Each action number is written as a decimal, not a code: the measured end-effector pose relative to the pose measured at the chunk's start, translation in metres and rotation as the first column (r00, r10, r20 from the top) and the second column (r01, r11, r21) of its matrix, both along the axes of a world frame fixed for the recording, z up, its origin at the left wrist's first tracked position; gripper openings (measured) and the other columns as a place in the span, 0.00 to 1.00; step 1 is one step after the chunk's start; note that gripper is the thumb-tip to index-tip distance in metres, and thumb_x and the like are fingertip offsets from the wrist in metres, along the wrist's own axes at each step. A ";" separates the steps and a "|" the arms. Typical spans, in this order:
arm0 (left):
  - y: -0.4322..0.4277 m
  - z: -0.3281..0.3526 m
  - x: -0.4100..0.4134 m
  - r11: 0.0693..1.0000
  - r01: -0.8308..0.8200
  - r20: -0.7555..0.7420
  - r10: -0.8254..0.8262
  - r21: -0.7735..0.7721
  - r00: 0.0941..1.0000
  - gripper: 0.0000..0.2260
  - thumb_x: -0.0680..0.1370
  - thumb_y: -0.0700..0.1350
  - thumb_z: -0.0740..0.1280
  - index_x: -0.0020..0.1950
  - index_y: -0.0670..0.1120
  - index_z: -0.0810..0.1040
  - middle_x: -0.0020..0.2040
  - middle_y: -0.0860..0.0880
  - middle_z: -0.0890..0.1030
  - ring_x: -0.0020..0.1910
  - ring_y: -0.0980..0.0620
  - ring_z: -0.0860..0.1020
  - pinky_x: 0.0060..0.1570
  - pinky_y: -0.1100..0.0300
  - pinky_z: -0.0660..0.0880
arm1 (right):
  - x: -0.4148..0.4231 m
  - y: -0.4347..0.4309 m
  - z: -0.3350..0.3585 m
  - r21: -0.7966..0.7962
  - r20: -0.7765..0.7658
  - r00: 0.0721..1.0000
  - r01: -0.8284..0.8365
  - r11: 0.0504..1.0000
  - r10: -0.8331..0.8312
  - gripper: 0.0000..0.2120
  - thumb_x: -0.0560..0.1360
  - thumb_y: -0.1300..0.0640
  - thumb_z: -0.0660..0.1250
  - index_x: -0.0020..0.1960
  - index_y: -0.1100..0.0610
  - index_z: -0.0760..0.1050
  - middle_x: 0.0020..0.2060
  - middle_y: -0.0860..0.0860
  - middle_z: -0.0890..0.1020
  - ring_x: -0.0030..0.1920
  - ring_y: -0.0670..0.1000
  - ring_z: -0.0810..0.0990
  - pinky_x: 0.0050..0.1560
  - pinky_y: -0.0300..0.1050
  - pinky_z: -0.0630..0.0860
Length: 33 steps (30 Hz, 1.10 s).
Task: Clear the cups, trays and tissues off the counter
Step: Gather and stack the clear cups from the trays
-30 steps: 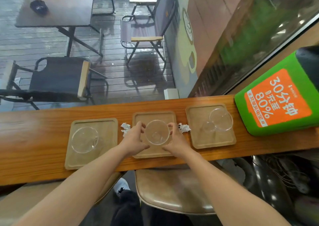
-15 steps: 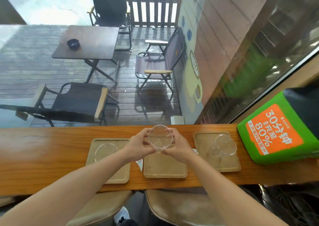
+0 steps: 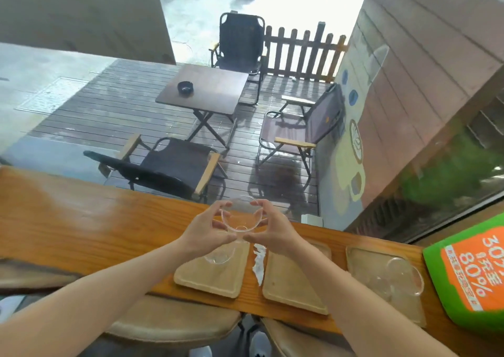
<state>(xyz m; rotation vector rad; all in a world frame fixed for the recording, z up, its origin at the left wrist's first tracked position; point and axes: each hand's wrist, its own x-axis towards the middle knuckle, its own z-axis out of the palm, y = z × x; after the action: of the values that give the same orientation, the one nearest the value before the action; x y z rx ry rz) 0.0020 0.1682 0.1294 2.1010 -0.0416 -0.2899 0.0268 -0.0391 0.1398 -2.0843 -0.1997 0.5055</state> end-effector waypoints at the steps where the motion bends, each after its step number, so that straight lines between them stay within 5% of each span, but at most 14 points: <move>1: 0.008 0.000 -0.003 1.000 -0.006 -0.004 0.006 0.002 1.000 0.32 0.70 0.47 0.79 0.70 0.54 0.69 0.60 0.52 0.78 0.48 0.58 0.83 0.40 0.69 0.79 | -0.001 0.007 0.000 -0.007 -0.002 1.000 -0.017 1.000 0.017 0.39 0.66 0.56 0.81 0.72 0.49 0.66 0.57 0.43 0.74 0.55 0.48 0.80 0.50 0.44 0.83; 11: 0.051 -0.015 -0.025 0.996 -0.028 0.020 0.026 0.088 0.999 0.32 0.70 0.50 0.79 0.70 0.55 0.69 0.62 0.54 0.77 0.51 0.56 0.81 0.42 0.67 0.80 | -0.010 0.051 -0.010 -0.025 -0.052 0.996 -0.078 0.997 0.077 0.38 0.68 0.59 0.80 0.72 0.49 0.65 0.61 0.49 0.75 0.51 0.46 0.80 0.41 0.35 0.80; 19: 0.054 -0.046 -0.030 0.994 -0.019 -0.001 0.019 0.111 1.000 0.31 0.70 0.50 0.78 0.68 0.58 0.67 0.59 0.59 0.75 0.53 0.57 0.79 0.44 0.62 0.81 | -0.018 0.057 -0.036 -0.132 -0.098 0.993 -0.079 0.988 0.067 0.41 0.67 0.52 0.80 0.73 0.49 0.62 0.66 0.50 0.75 0.62 0.49 0.74 0.52 0.38 0.71; 26: 0.048 -0.078 -0.029 0.990 -0.032 -0.050 0.039 0.137 0.998 0.34 0.71 0.44 0.78 0.74 0.48 0.68 0.66 0.52 0.74 0.62 0.52 0.75 0.58 0.52 0.79 | -0.023 0.065 -0.063 -0.211 -0.147 0.989 -0.045 0.976 0.014 0.40 0.68 0.56 0.79 0.74 0.52 0.62 0.68 0.50 0.74 0.68 0.52 0.72 0.57 0.40 0.66; 31: 0.047 -0.090 -0.031 0.995 -0.003 -0.084 0.011 0.095 0.996 0.32 0.71 0.42 0.77 0.73 0.49 0.69 0.61 0.56 0.76 0.57 0.58 0.75 0.52 0.73 0.72 | -0.027 0.070 -0.078 -0.234 -0.158 0.988 -0.037 0.972 0.000 0.36 0.68 0.60 0.76 0.72 0.51 0.66 0.63 0.48 0.77 0.64 0.51 0.75 0.52 0.31 0.65; 33: 0.047 -0.093 -0.032 0.996 0.006 -0.113 0.004 0.088 0.994 0.32 0.71 0.42 0.77 0.72 0.50 0.69 0.60 0.57 0.76 0.57 0.58 0.76 0.49 0.76 0.70 | -0.028 0.071 -0.080 -0.221 -0.173 0.985 -0.037 0.974 -0.002 0.37 0.69 0.61 0.75 0.74 0.52 0.65 0.64 0.49 0.77 0.65 0.52 0.75 0.59 0.38 0.73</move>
<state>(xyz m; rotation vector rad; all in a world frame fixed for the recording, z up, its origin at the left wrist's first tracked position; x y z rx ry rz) -0.0295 0.2154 0.0366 2.1685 0.0386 -0.4175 -0.0015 0.0317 0.0593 -2.2441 -0.0620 0.7451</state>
